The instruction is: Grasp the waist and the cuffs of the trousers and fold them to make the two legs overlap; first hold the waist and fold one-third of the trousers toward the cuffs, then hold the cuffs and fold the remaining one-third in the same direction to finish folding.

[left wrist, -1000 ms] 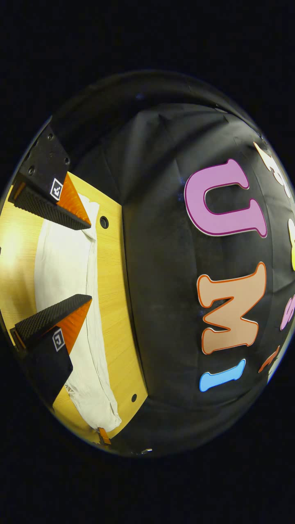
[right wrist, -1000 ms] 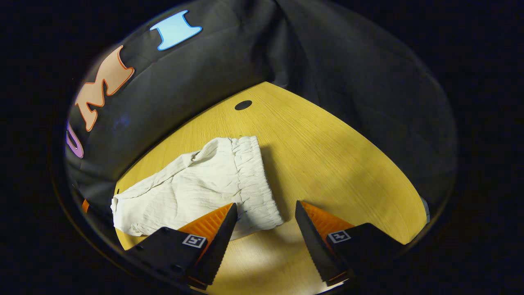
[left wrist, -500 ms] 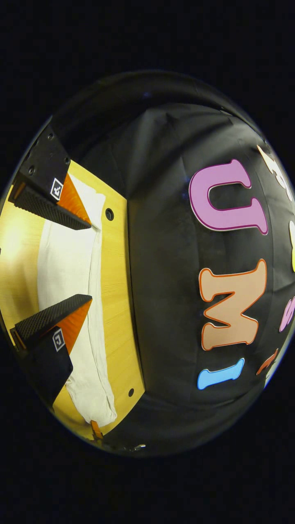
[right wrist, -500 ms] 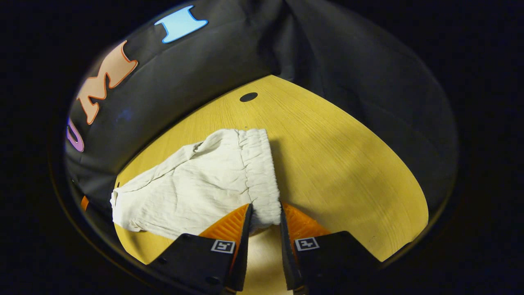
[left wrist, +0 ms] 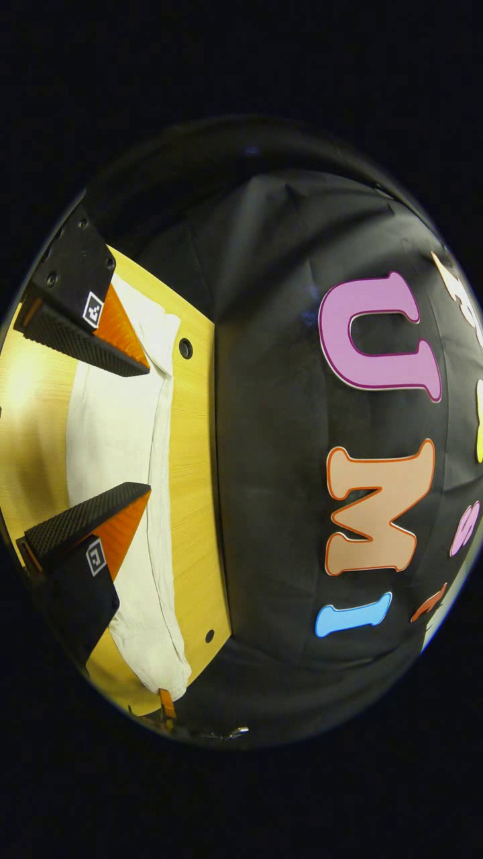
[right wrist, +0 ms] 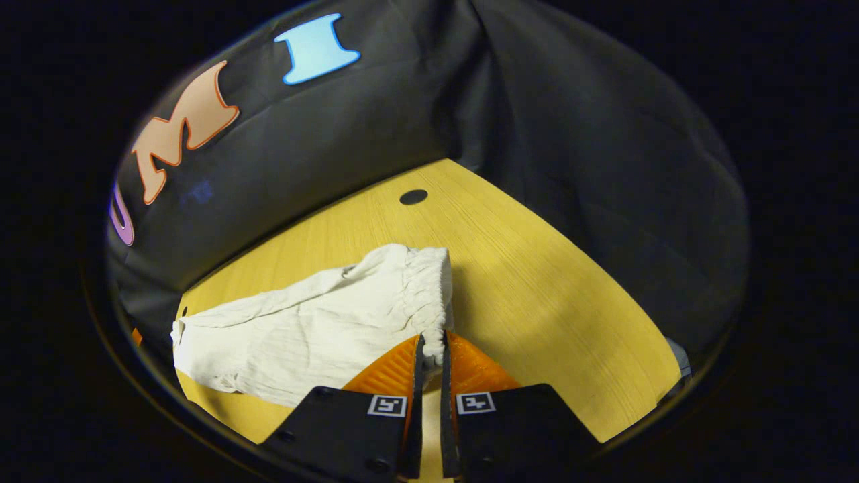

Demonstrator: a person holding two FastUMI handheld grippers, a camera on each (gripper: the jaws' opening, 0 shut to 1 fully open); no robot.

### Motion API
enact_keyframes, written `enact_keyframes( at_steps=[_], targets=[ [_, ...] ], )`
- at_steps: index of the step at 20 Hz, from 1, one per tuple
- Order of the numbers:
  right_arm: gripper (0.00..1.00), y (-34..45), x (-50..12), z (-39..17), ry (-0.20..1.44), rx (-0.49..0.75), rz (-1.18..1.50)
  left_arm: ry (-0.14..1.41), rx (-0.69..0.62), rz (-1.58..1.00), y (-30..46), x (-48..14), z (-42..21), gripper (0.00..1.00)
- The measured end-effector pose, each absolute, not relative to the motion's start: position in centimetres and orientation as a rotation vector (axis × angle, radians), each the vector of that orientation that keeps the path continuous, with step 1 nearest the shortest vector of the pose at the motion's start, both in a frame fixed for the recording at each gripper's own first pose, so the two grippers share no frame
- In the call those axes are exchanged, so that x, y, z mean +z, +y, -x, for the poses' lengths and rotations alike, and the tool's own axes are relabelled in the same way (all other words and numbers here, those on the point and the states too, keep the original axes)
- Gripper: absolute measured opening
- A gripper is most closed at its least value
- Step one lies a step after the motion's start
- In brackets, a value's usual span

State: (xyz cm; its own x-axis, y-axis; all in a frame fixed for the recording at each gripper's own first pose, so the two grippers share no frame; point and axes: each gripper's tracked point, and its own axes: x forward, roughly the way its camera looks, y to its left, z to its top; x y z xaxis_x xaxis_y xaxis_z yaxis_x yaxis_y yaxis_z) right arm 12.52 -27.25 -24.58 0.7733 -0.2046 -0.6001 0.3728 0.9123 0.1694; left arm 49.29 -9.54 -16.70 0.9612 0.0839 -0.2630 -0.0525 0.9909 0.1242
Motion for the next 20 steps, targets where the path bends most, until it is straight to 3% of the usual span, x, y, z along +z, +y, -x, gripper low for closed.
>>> enact_keyframes(
  at_steps=[5, 11, 20],
  targets=[
    [0.13, -25.1, -19.3, -13.3, 0.503, -0.270, -0.241, 0.275, 0.047, -0.092, -9.1, -16.8, -48.9, 0.97],
    [0.13, -16.7, -14.5, -15.4, 0.424, -0.162, -0.170, 0.297, 0.011, -0.060, -8.5, -17.0, -48.2, 0.97],
    [0.12, 7.7, -13.3, -19.5, 0.417, 0.128, -0.096, 0.295, 0.000, -0.002, -7.5, -17.6, -48.2, 0.98]
  ],
)
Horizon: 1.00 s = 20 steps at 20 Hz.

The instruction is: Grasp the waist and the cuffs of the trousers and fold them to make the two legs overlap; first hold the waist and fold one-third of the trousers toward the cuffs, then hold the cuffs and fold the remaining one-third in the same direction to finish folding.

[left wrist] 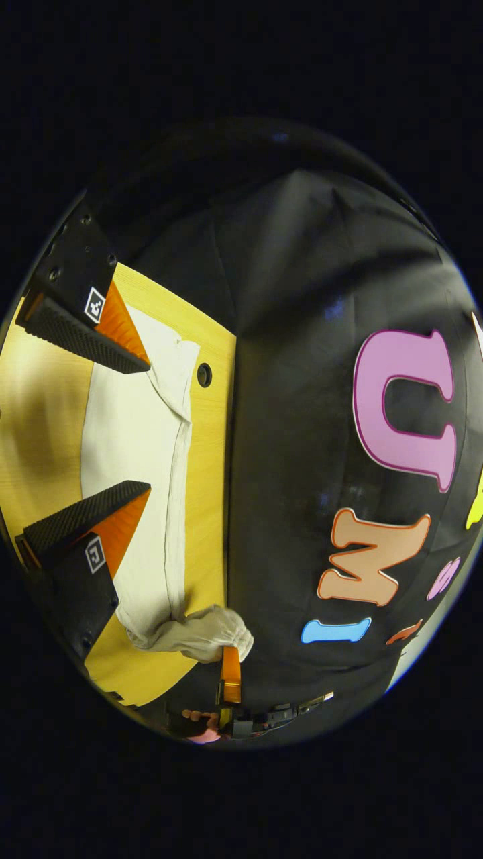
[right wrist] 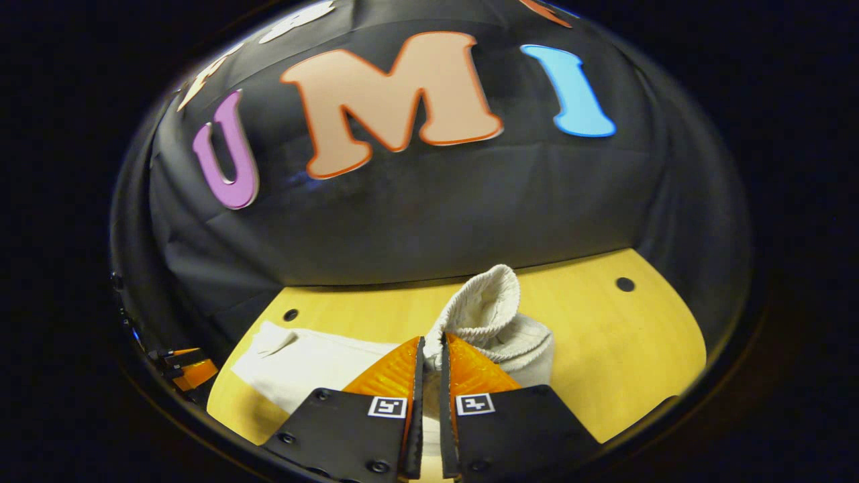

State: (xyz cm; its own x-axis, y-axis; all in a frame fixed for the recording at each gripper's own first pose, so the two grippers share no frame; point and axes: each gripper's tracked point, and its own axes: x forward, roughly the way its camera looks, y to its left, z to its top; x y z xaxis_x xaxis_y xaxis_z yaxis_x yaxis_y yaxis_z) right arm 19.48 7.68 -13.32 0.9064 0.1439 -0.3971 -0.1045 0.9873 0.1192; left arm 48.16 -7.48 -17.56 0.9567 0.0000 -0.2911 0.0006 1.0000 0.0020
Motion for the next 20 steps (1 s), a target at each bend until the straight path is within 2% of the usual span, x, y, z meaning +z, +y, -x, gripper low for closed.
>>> enact_keyframes(
  at_steps=[3, 9, 10, 12, 13, 15, 16, 18, 19, 20],
  targets=[
    [0.13, 13.4, -16.5, -19.0, 0.476, 0.218, -0.060, 0.305, 0.015, 0.027, -7.0, -17.9, -48.0, 0.96],
    [0.14, 14.7, -20.0, -19.0, 0.588, 0.293, 0.030, 0.342, 0.073, 0.050, -5.5, -18.9, -47.5, 0.96],
    [0.18, 14.6, -20.0, -19.1, 0.608, 0.299, 0.021, 0.345, 0.081, 0.055, -5.4, -19.0, -47.5, 0.96],
    [0.40, 14.4, -19.8, -18.9, 0.633, 0.323, -0.003, 0.354, 0.100, 0.053, -5.0, -19.2, -47.8, 0.96],
    [0.41, 14.3, -19.9, -18.9, 0.637, 0.332, 0.003, 0.360, 0.110, 0.048, -4.7, -19.2, -47.8, 0.96],
    [0.75, 14.7, -20.7, -18.4, 0.634, 0.327, 0.032, 0.362, 0.116, 0.035, -3.9, -19.7, -47.7, 0.96],
    [0.98, 14.7, -21.0, -18.0, 0.636, 0.328, 0.046, 0.365, 0.115, 0.030, -3.6, -19.8, -47.8, 0.96],
    [0.97, 14.2, -20.7, -17.1, 0.636, 0.315, 0.072, 0.383, 0.120, 0.022, -3.2, -20.3, -47.8, 0.96],
    [0.92, 13.6, -20.7, -16.8, 0.640, 0.307, 0.081, 0.393, 0.129, 0.016, -3.0, -20.5, -47.7, 0.96],
    [0.97, 12.8, -20.7, -16.5, 0.641, 0.296, 0.088, 0.398, 0.132, 0.011, -2.8, -20.6, -47.7, 0.96]
  ],
)
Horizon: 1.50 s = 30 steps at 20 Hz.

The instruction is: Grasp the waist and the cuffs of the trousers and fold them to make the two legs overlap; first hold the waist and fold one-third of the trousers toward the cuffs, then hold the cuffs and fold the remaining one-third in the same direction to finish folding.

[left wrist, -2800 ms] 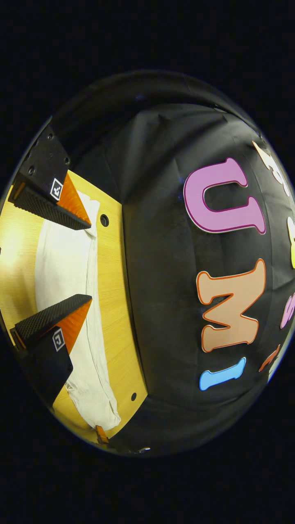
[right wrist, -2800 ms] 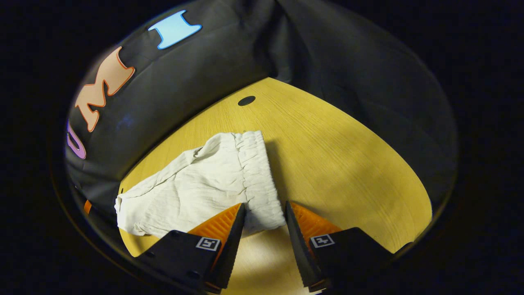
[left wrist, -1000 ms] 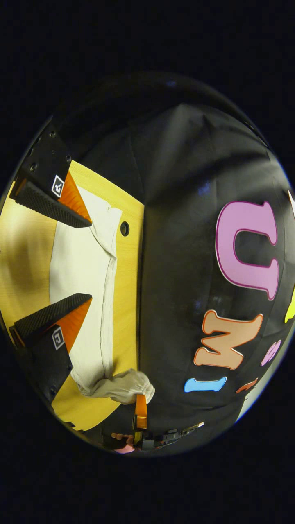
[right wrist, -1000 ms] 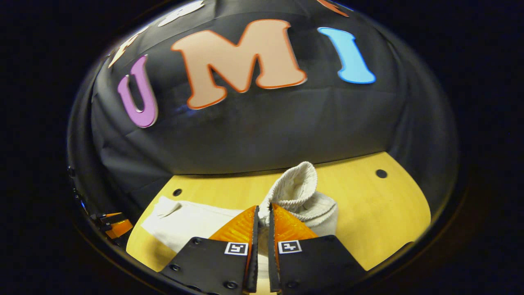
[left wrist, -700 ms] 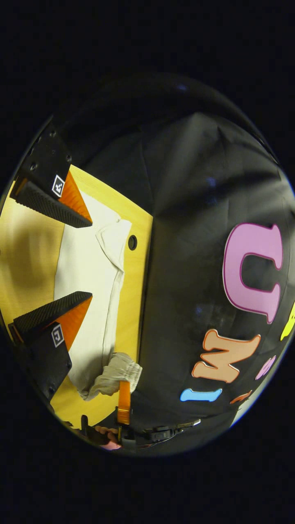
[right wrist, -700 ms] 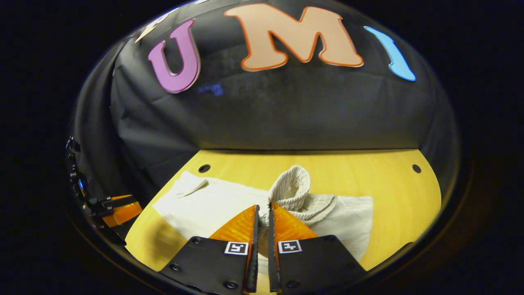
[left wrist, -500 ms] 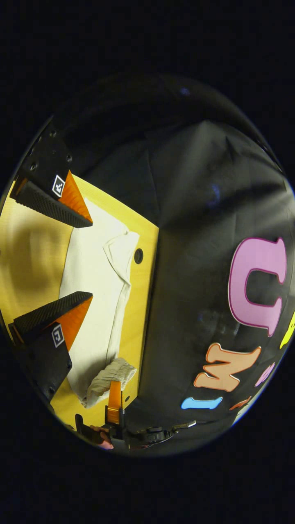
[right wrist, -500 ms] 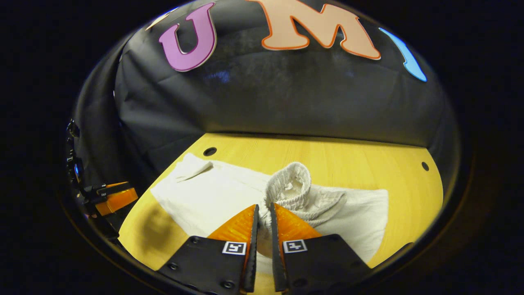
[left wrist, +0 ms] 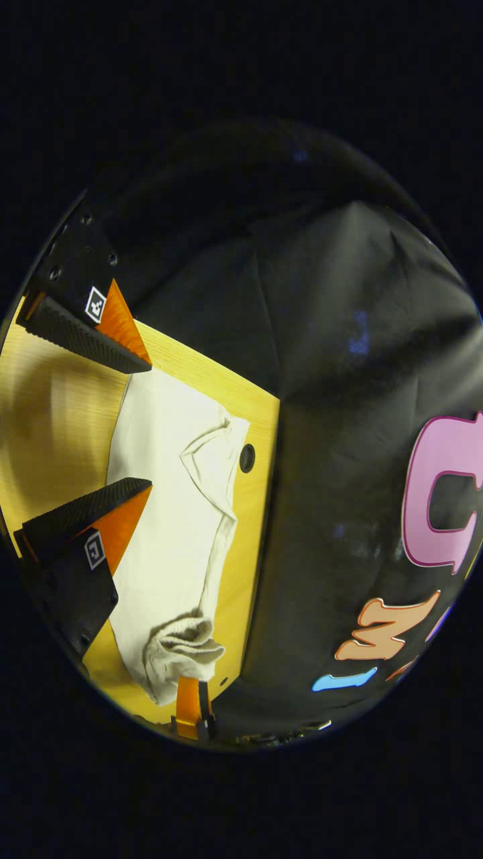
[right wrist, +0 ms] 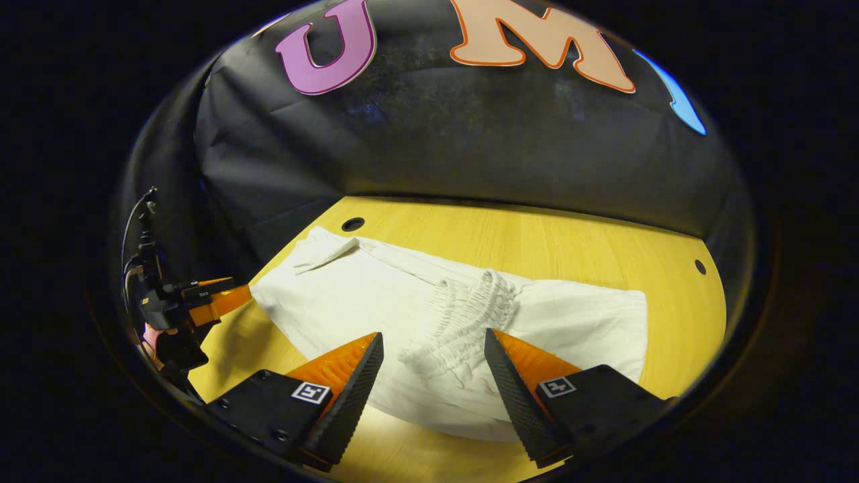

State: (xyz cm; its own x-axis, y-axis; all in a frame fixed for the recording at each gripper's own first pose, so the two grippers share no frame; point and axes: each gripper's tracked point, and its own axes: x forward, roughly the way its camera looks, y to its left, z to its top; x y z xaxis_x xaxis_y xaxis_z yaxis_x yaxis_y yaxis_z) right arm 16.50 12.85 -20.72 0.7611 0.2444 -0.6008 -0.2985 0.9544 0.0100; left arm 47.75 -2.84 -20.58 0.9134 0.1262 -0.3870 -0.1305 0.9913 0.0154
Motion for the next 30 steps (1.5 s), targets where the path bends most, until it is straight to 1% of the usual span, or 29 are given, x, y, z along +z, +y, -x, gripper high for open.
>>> enact_keyframes(
  at_steps=[2, 3, 4, 5, 6, 7, 8, 9, 14, 15, 16, 17, 18, 19, 20, 21, 22, 23, 24, 25, 26, 27, 30],
  targets=[
    [0.97, 11.5, -20.7, -15.6, 0.648, 0.269, 0.092, 0.405, 0.126, 0.002, -2.7, -20.9, -48.1, 0.96],
    [0.92, 10.8, -20.9, -15.0, 0.658, 0.257, 0.092, 0.413, 0.127, -0.006, -2.6, -21.0, -48.2, 0.96],
    [0.92, 10.1, -21.2, -14.5, 0.673, 0.248, 0.094, 0.419, 0.131, -0.014, -2.2, -21.4, -48.0, 0.95],
    [0.97, 9.5, -21.4, -13.9, 0.686, 0.240, 0.103, 0.431, 0.139, -0.023, -1.8, -21.6, -47.8, 0.96],
    [0.97, 8.8, -21.6, -13.3, 0.697, 0.232, 0.113, 0.438, 0.142, -0.032, -1.6, -21.5, -47.6, 0.96],
    [0.92, 8.4, -21.8, -12.8, 0.705, 0.226, 0.120, 0.439, 0.143, -0.037, -1.5, -21.6, -47.7, 0.96],
    [0.97, 8.1, -21.9, -12.2, 0.715, 0.222, 0.122, 0.439, 0.144, -0.042, -1.5, -21.6, -47.8, 0.96],
    [0.92, 7.9, -21.9, -11.8, 0.720, 0.219, 0.120, 0.446, 0.145, -0.047, -1.6, -21.8, -47.8, 0.95],
    [0.92, 7.6, -21.8, -11.1, 0.727, 0.215, 0.124, 0.463, 0.143, -0.062, -1.6, -21.9, -47.6, 0.95],
    [0.97, 7.6, -21.8, -11.0, 0.727, 0.215, 0.122, 0.462, 0.139, -0.065, -1.6, -21.7, -47.5, 0.95],
    [0.92, 7.6, -21.6, -11.0, 0.726, 0.215, 0.117, 0.463, 0.138, -0.065, -1.5, -21.9, -47.6, 0.95],
    [0.92, 7.7, -21.4, -11.0, 0.722, 0.215, 0.112, 0.463, 0.129, -0.058, -1.7, -21.8, -47.5, 0.94],
    [0.97, 7.7, -21.3, -10.9, 0.718, 0.214, 0.107, 0.459, 0.128, -0.052, -1.9, -21.7, -47.6, 0.88],
    [0.97, 7.6, -21.2, -10.9, 0.714, 0.211, 0.105, 0.460, 0.122, -0.053, -2.4, -22.0, -47.8, 0.83],
    [0.92, 7.4, -20.9, -10.7, 0.710, 0.207, 0.103, 0.462, 0.112, -0.053, -2.9, -22.0, -47.8, 0.73],
    [0.97, 7.2, -20.8, -10.6, 0.710, 0.203, 0.101, 0.462, 0.103, -0.049, -3.3, -21.9, -48.0, 0.58],
    [0.92, 6.8, -20.9, -10.4, 0.711, 0.200, 0.100, 0.459, 0.095, -0.045, -3.8, -21.7, -48.3, 0.44],
    [0.92, 6.4, -20.8, -10.2, 0.712, 0.194, 0.101, 0.455, 0.093, -0.044, -4.1, -21.5, -48.5, 0.29],
    [0.97, 6.3, -21.0, -9.9, 0.713, 0.187, 0.103, 0.457, 0.097, -0.046, -4.2, -21.7, -48.8, 0.14],
    [0.97, 6.0, -20.9, -9.6, 0.713, 0.181, 0.104, 0.461, 0.103, -0.049, -4.2, -21.7, -48.8, 0.08],
    [0.97, 5.7, -20.9, -9.4, 0.712, 0.174, 0.104, 0.458, 0.106, -0.051, -4.2, -21.5, -48.8, 0.05],
    [0.92, 5.3, -20.9, -9.2, 0.713, 0.168, 0.103, 0.455, 0.106, -0.046, -4.4, -21.3, -48.9, 0.01],
    [0.92, 4.3, -20.5, -9.0, 0.704, 0.144, 0.097, 0.461, 0.090, 0.003, -5.8, -21.2, -48.9, 0.00]
  ],
)
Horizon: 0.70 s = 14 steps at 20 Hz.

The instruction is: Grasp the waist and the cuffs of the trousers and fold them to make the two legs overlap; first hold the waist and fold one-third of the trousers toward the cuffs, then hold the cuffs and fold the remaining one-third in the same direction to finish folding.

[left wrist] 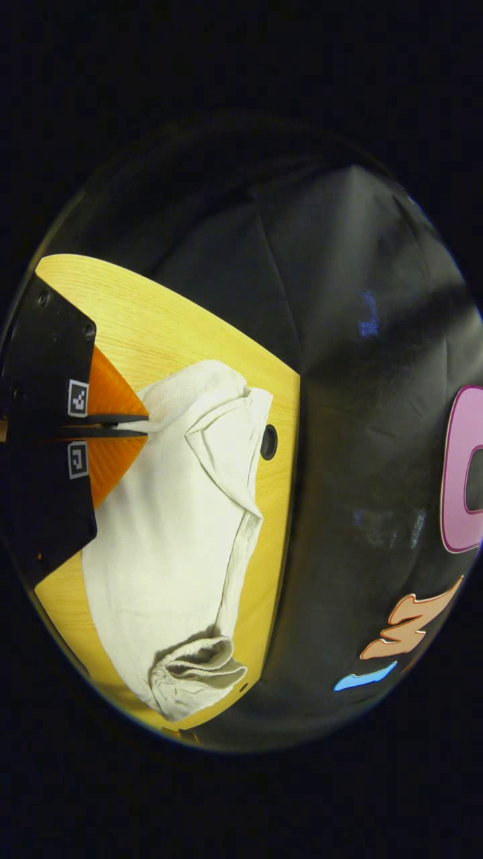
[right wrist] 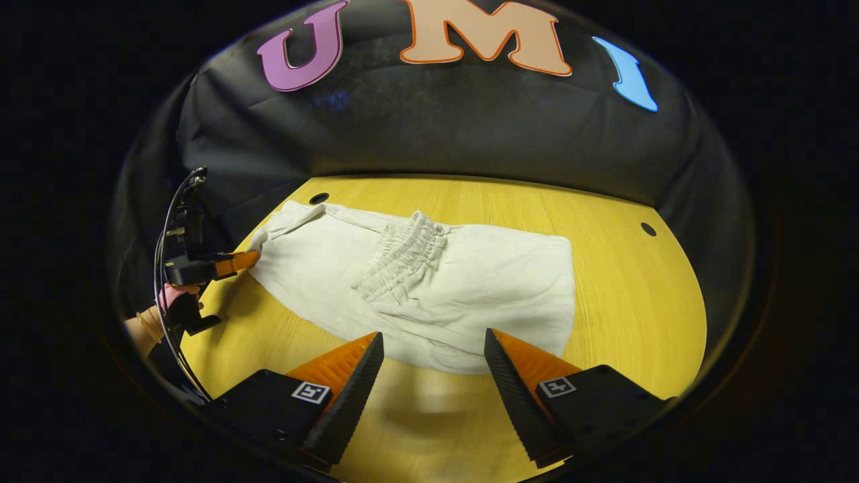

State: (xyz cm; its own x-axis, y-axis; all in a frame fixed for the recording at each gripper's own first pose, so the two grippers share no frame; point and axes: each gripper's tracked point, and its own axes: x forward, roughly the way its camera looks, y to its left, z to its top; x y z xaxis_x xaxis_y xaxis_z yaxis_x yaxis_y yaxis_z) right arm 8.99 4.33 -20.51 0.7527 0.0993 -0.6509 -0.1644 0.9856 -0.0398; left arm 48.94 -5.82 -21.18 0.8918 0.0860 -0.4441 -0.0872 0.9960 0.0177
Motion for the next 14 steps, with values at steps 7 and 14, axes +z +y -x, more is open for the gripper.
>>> enact_keyframes(
  at_steps=[7, 14],
  targets=[
    [0.92, 1.4, -18.7, -9.0, 0.670, 0.114, 0.065, 0.393, 0.052, 0.013, -10.2, -16.6, -49.5, 0.00],
    [0.92, -4.1, -18.2, -8.1, 0.674, 0.114, 0.053, 0.299, -0.011, 0.032, -19.4, -10.3, -50.4, 0.00]
  ],
)
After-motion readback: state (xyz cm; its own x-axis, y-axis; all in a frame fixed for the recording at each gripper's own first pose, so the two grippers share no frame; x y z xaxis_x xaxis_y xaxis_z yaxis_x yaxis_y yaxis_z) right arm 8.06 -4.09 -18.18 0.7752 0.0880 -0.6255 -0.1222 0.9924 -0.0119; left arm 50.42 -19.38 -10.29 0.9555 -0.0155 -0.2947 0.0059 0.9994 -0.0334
